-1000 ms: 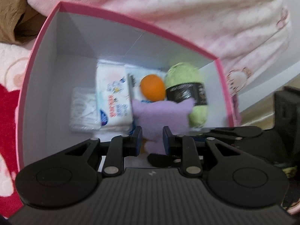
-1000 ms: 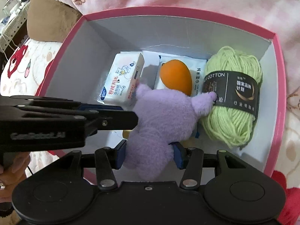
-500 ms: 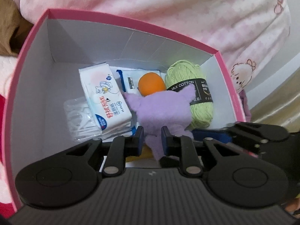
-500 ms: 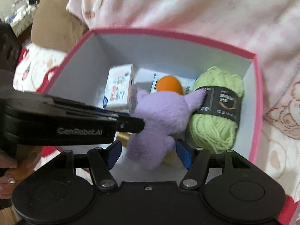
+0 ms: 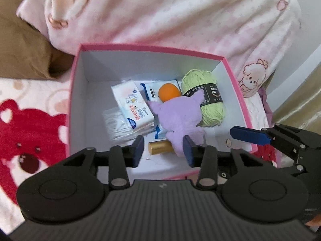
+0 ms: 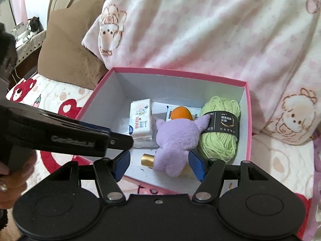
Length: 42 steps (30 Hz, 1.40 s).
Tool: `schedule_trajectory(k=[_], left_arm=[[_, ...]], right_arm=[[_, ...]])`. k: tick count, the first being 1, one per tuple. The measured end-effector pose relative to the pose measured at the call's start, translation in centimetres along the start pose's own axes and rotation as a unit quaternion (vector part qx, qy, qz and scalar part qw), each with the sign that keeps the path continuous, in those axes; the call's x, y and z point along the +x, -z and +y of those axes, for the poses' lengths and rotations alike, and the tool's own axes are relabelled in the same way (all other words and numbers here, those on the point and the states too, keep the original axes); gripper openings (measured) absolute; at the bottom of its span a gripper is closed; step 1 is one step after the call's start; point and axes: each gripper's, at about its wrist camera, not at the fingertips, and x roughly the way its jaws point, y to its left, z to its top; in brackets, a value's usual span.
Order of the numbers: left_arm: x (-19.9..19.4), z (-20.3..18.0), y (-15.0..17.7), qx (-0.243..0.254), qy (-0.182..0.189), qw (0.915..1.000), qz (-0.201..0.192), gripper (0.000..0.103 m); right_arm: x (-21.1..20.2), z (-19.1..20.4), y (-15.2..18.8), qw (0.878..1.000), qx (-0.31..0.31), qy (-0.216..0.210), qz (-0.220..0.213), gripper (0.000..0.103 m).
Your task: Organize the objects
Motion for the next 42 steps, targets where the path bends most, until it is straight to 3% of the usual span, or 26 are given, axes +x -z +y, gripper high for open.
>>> schedule_trajectory(k=[10, 16, 25, 30, 35, 42], left_arm=[[-7.4, -0.9, 0.7, 0.01, -0.058, 0.9976, -0.037, 0.075], [-10.9, -1.9, 2.3, 0.03, -0.035, 0.9986, -0.025, 0.095], [-14.2, -3.3, 4.8, 0.058, -0.097, 0.993, -0.035, 0.097], [-15.2, -3.5, 6.4, 0.05, -0.098, 0.9932, -0.035, 0.099], [-15.3, -3.6, 7.7, 0.061, -0.126, 0.9897, -0.031, 0.099], [-15.4, -2.2, 8.9, 0.032, -0.12, 0.9919, -0.025, 0.099]], right_arm=[[-4.7, 1.3, 0.4, 1.0, 0.018, 0.006, -0.02, 0.069], [-7.7, 1.8, 0.7, 1.0, 0.015, 0.009, -0.021, 0.076], [-11.0, 2.3, 2.3, 0.999, 0.03, 0.034, -0.022, 0.079], [-12.1, 2.5, 3.2, 0.998, 0.048, 0.047, -0.019, 0.084], [-13.2, 3.0, 4.1, 0.996, 0.053, 0.072, -0.022, 0.088], [-13.9, 4.1, 5.6, 0.994, 0.058, 0.088, -0.014, 0.093]])
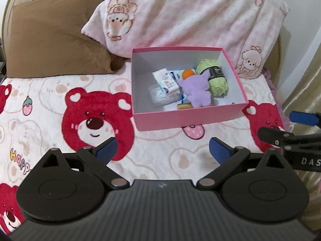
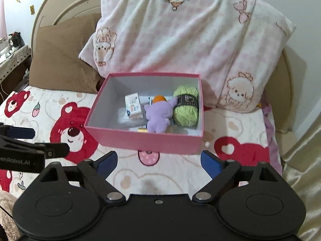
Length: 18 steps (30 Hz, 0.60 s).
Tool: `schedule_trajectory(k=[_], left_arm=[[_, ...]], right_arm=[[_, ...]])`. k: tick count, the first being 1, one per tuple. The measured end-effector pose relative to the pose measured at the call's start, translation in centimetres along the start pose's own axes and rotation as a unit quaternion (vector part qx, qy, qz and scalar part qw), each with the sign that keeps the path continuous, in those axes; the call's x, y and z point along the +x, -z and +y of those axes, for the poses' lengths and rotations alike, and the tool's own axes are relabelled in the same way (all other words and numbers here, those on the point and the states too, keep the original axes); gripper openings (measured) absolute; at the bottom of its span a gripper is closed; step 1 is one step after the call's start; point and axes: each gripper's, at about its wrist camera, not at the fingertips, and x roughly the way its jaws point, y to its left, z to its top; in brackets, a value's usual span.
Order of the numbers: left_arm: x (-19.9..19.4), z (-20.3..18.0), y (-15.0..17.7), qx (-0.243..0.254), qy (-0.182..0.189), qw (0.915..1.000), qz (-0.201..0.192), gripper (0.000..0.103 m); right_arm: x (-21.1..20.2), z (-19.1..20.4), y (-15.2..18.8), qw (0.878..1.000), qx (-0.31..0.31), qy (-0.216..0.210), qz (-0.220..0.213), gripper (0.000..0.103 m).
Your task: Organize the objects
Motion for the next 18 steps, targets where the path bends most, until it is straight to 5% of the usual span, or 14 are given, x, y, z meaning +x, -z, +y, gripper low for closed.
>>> schedule_trajectory(k=[18], left_arm=[[-1.0, 0.8, 1.7, 0.008, -0.015, 0.9998, 0.011, 0.101]], right_arm=[[-0.2, 0.7, 2.5, 0.999, 0.013, 0.027, 0.04, 0.093]])
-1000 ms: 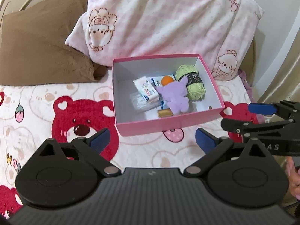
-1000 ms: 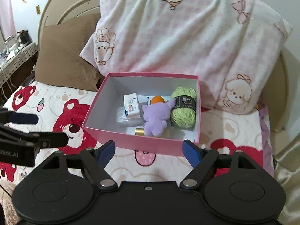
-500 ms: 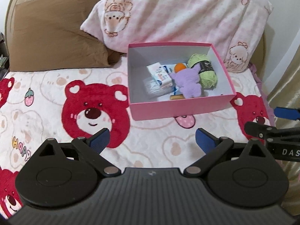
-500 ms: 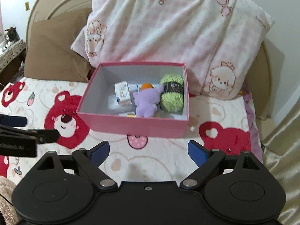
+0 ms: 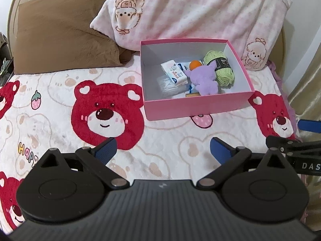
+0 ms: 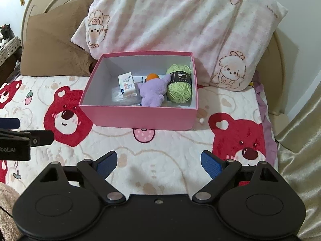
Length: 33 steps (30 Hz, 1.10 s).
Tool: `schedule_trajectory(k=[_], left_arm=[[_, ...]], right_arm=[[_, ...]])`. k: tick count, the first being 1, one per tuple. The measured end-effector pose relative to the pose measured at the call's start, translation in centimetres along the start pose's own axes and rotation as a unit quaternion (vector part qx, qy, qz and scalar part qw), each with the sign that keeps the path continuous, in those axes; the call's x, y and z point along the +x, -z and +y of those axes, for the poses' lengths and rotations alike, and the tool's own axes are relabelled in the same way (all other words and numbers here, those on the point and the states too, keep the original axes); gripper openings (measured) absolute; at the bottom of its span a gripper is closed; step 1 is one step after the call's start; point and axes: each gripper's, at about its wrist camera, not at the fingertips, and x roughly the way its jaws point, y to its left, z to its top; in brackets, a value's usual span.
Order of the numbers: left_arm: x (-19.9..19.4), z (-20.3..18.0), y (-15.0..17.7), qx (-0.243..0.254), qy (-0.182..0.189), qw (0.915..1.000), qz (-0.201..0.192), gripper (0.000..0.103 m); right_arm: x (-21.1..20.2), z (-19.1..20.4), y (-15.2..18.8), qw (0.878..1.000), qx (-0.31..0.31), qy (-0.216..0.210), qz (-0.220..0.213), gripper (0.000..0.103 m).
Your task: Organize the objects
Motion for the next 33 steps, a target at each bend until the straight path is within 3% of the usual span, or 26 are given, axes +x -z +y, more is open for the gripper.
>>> schedule_trajectory(k=[33], left_arm=[[1.2, 0.1, 1.0, -0.004, -0.019, 0.9992, 0.034, 0.101]], right_arm=[[0.7, -0.3, 0.1, 1.0, 0.009, 0.011, 0.019, 0.093]])
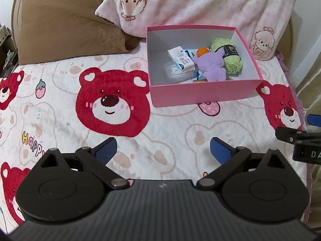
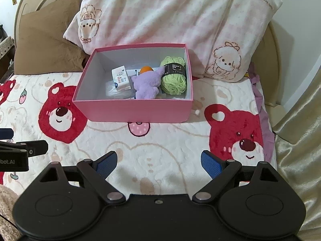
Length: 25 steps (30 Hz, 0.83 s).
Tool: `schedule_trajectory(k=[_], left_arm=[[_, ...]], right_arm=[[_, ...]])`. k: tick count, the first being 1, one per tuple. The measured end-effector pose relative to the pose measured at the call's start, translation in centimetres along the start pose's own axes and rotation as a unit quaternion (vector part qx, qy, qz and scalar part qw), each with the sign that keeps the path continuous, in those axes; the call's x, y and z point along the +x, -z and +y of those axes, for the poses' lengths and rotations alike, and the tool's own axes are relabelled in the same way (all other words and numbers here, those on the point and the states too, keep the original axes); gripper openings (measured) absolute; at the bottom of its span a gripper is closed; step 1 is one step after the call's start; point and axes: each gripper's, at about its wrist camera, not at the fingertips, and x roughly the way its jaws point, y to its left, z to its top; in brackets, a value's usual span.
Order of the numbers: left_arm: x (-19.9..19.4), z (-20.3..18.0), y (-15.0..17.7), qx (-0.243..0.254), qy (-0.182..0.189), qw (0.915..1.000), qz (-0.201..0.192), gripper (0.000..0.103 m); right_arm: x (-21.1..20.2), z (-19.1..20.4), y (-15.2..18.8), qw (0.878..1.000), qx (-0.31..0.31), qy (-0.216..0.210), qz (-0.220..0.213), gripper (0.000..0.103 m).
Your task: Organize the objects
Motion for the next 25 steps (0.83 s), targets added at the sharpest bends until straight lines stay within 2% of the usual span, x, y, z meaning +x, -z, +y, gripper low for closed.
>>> schedule_trajectory(k=[25], left_arm=[[0.3, 0.16, 0.16, -0.003, -0.008, 1.0, 0.002, 0.101]], right_arm=[[0.15, 0.27, 0.15, 1.0, -0.005, 0.007, 0.006, 0.093]])
